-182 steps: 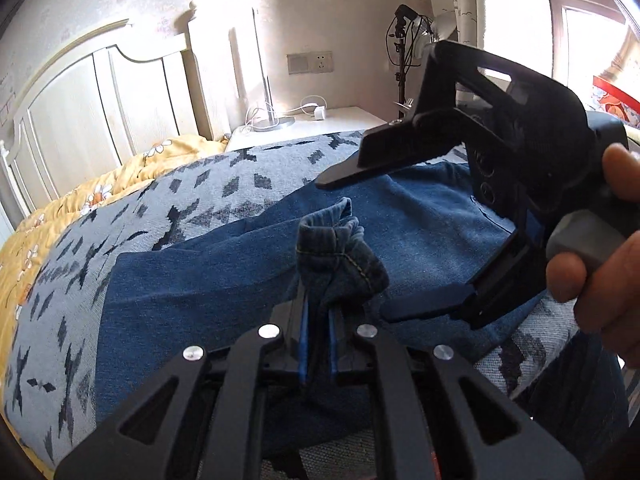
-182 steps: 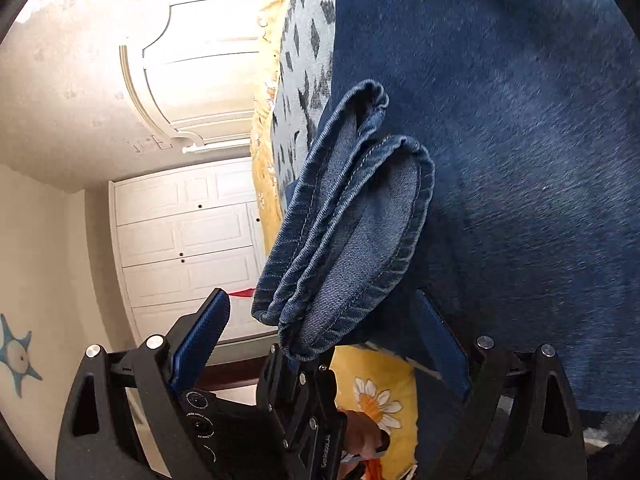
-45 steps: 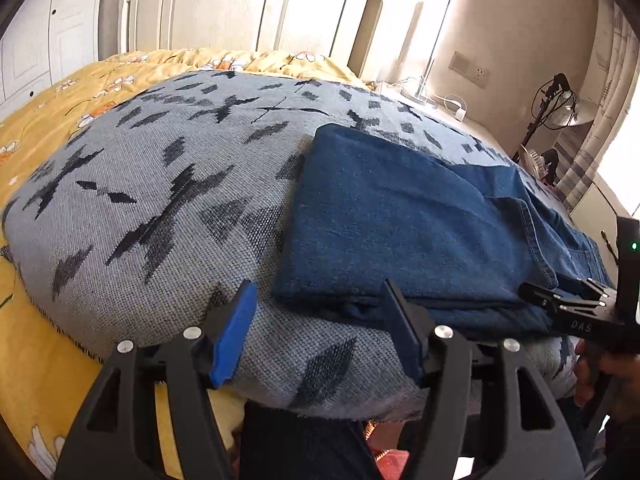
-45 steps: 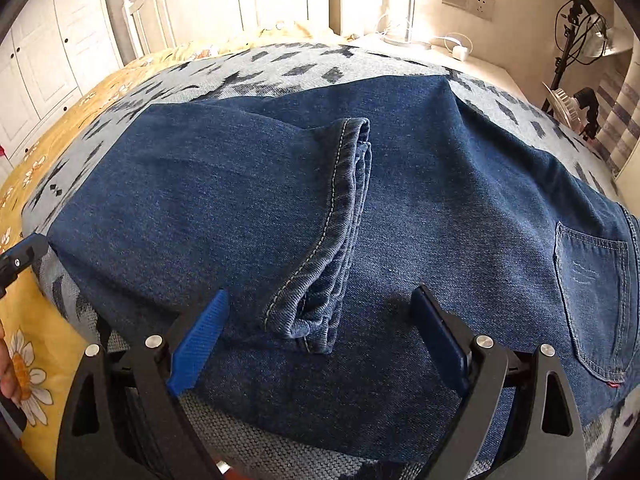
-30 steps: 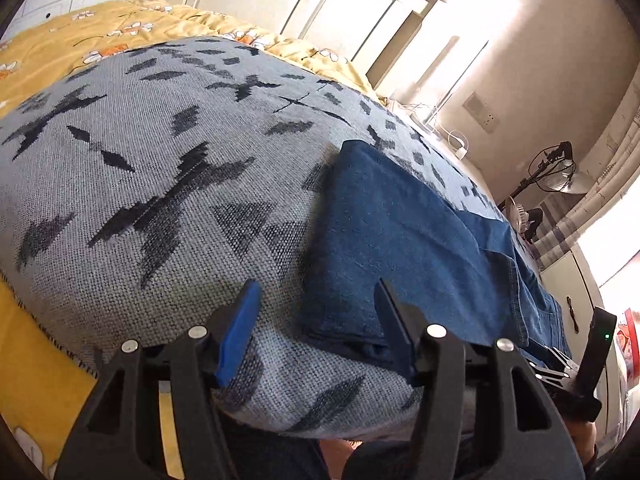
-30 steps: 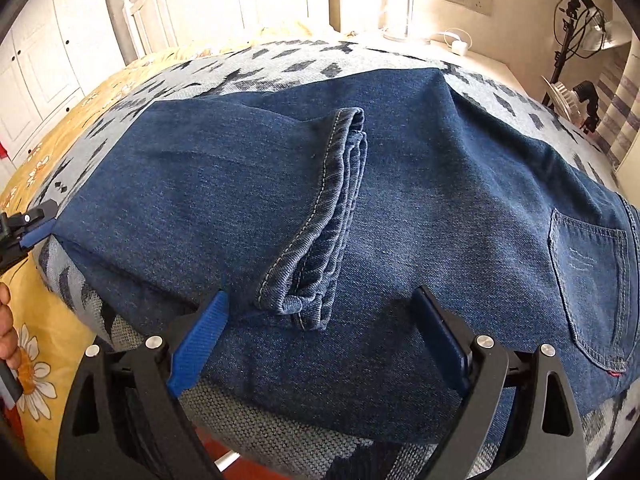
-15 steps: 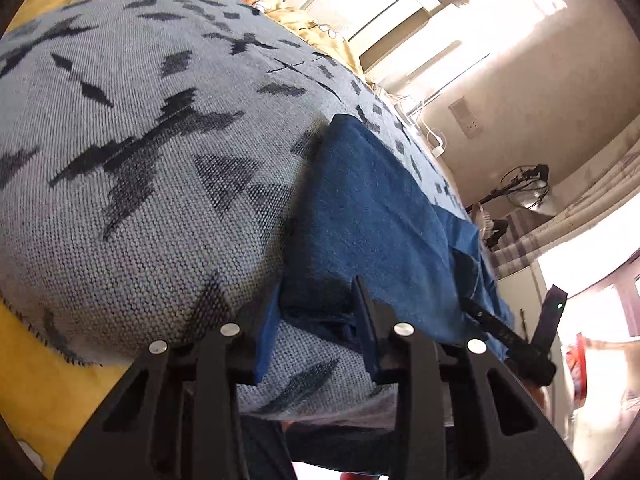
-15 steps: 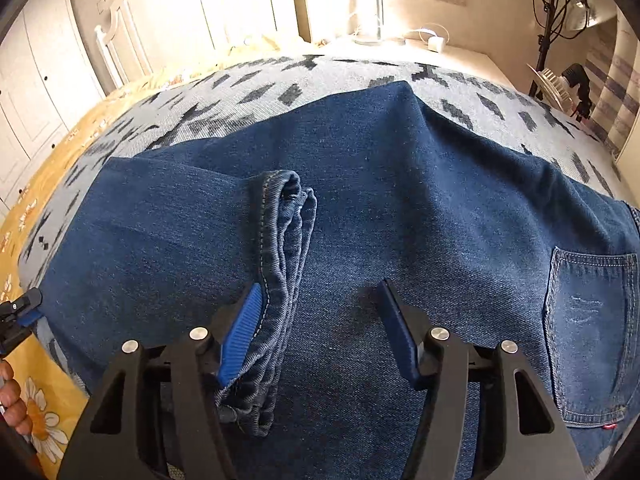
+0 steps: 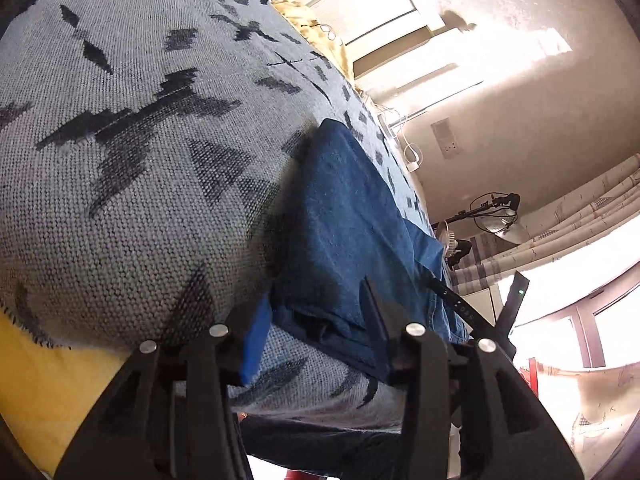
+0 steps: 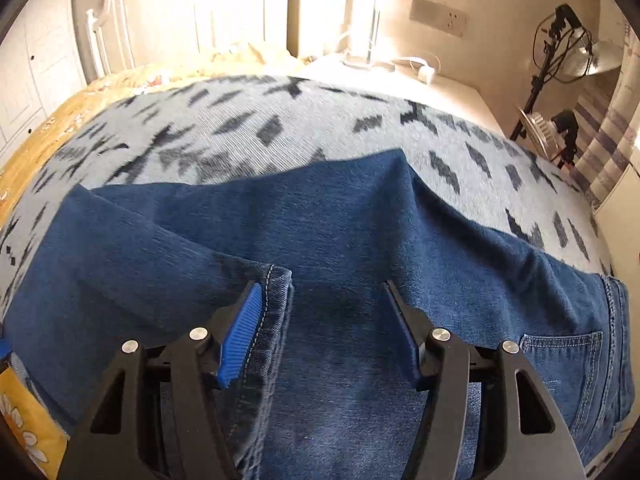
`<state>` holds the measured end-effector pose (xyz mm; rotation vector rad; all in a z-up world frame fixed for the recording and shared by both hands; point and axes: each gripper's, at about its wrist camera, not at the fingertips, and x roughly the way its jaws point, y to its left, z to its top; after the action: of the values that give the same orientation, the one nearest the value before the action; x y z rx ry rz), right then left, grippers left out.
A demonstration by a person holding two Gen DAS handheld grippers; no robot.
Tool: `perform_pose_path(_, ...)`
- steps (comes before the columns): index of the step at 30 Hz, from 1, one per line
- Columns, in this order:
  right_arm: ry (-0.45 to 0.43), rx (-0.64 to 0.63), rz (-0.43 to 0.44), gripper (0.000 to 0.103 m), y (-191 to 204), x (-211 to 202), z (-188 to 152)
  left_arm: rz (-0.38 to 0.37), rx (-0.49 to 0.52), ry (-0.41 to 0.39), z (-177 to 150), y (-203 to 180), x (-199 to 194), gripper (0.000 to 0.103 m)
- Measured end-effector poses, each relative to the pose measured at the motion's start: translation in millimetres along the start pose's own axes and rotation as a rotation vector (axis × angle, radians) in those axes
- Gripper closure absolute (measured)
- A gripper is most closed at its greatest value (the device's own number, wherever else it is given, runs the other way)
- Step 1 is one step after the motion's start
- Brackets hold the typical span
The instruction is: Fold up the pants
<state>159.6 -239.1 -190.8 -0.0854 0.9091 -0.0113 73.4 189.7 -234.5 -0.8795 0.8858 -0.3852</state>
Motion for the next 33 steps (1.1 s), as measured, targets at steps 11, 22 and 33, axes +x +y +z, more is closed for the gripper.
perform_pose_path(11,-0.024,0.079,-0.027,0.026,-13.8,-8.3,0.7,0.011,0.019,0.012,1.1,-4.2,5.3,0.087)
perform_pose_path(22,0.220,-0.062,0.389,0.016,112.2,-33.9,58.6,0.234,0.369,-0.078,-10.2,-86.0,-7.7,0.091)
perform_pose_path(33,0.393,-0.387,0.362,0.017,244.2,-29.7,82.9,0.455,0.714,-0.168,-49.1,-166.9,1.8,0.092)
